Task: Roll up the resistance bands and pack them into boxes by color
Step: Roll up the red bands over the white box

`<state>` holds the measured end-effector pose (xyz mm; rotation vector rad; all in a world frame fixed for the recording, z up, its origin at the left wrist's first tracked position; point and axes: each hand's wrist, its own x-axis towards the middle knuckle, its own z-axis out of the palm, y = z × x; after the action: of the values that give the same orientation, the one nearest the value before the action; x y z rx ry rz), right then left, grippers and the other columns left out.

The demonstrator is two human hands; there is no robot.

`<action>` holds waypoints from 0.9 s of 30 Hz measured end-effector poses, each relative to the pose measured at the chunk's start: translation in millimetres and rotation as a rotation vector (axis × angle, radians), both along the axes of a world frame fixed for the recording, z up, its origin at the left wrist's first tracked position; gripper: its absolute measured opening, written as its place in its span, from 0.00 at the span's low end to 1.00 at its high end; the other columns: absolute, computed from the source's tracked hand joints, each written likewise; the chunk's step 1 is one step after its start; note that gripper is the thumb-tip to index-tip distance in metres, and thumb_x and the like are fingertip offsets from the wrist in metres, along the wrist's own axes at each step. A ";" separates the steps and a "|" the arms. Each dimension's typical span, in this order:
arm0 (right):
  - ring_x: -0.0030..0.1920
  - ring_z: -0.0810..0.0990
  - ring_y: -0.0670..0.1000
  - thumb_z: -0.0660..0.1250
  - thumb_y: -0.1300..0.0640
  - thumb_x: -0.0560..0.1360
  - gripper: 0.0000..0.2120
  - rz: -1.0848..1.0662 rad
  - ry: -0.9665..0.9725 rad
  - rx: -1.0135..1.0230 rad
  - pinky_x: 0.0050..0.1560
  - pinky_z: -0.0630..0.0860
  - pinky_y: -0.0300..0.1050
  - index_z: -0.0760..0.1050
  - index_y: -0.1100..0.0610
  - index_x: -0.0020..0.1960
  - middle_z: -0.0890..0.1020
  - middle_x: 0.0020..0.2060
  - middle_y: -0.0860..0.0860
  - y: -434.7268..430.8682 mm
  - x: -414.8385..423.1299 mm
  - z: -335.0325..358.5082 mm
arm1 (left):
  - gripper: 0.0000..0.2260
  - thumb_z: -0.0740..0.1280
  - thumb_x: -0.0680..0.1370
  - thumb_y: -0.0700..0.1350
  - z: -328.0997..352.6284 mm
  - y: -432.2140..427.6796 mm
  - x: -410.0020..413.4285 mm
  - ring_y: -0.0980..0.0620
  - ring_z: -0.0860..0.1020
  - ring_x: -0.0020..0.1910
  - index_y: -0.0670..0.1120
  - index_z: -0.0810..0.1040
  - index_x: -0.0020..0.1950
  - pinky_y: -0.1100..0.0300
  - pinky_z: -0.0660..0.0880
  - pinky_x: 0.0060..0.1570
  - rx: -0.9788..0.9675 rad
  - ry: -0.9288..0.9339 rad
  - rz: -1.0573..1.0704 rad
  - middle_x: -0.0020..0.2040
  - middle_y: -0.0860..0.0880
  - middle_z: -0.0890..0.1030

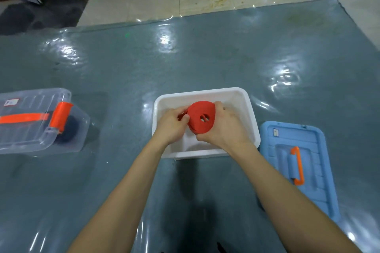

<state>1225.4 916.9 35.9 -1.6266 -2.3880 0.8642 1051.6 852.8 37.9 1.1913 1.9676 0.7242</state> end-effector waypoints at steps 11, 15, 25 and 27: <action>0.55 0.74 0.55 0.84 0.42 0.63 0.48 0.154 -0.382 -0.061 0.51 0.74 0.46 0.66 0.64 0.71 0.72 0.63 0.59 33.8 -32.1 -29.5 | 0.12 0.65 0.78 0.36 -23.1 36.7 1.9 0.46 0.80 0.52 0.44 0.78 0.60 0.51 0.78 0.49 -0.413 0.093 -0.010 0.53 0.45 0.84; 0.61 0.75 0.57 0.81 0.34 0.64 0.48 0.203 -0.455 -0.017 0.63 0.73 0.46 0.70 0.64 0.70 0.76 0.61 0.59 32.3 -38.7 -44.8 | 0.11 0.65 0.76 0.34 -33.3 40.1 -5.9 0.46 0.81 0.50 0.47 0.81 0.52 0.55 0.78 0.44 -0.413 0.035 0.014 0.47 0.48 0.84; 0.43 0.75 0.53 0.84 0.30 0.54 0.38 0.192 -0.562 -0.016 0.42 0.72 0.46 0.74 0.53 0.49 0.74 0.40 0.50 28.1 -39.7 -52.1 | 0.17 0.62 0.75 0.29 -48.4 28.9 -7.2 0.39 0.85 0.60 0.46 0.86 0.50 0.45 0.83 0.63 -0.325 -0.107 0.029 0.53 0.44 0.88; 0.46 0.79 0.54 0.83 0.26 0.52 0.41 0.178 -0.529 -0.012 0.43 0.73 0.46 0.72 0.52 0.50 0.75 0.43 0.50 25.8 -40.4 -55.1 | 0.18 0.61 0.75 0.29 -45.9 28.0 -6.9 0.41 0.84 0.60 0.43 0.87 0.53 0.52 0.82 0.57 -0.308 -0.089 0.019 0.51 0.47 0.88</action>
<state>1185.0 942.7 -19.1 -1.8551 -2.9135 0.5133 1044.7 880.8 -8.1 0.9403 1.9345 0.4545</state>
